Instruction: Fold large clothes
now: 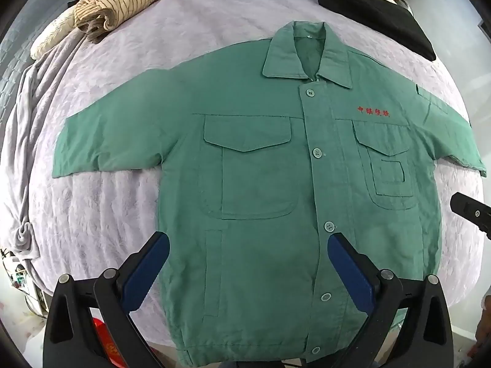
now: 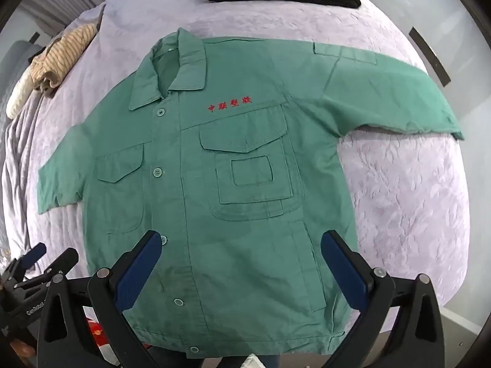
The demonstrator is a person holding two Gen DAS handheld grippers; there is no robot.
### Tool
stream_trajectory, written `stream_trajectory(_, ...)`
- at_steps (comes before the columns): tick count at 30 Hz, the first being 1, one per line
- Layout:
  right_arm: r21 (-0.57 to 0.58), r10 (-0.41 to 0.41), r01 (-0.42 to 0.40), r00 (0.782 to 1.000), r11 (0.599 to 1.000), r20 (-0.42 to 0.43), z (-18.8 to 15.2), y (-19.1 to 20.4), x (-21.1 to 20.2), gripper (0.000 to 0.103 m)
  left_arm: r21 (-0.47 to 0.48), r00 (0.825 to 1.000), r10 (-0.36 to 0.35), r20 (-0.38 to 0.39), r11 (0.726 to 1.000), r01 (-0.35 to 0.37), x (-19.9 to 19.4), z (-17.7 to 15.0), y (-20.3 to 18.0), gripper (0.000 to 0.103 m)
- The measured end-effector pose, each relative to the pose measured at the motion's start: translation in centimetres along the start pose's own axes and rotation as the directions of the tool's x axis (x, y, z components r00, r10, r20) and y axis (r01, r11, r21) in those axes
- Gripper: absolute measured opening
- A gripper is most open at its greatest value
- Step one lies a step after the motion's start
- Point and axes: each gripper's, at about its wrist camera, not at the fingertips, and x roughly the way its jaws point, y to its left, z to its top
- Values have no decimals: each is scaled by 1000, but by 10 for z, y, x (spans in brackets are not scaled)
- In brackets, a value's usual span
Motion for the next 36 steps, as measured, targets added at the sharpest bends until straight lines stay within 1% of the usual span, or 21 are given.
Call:
stream_trajectory(15,-7,4,-4,1000,1000,-9,-5,5,-3,103,-8,1000,-5,-10,1000,5,-1,-4,-1,103)
stream_trajectory(28,-10,11,-12,1000,1000,-20,-14,9,-2,103,-12,999,-2,-38,1000,2,0,-14,-1,103)
stream_trajectory(36,-9,12,-12,1000,1000,-20,-21,8,-2,103,-12,999,-6,-35,1000,6,-2,-20,-1,103)
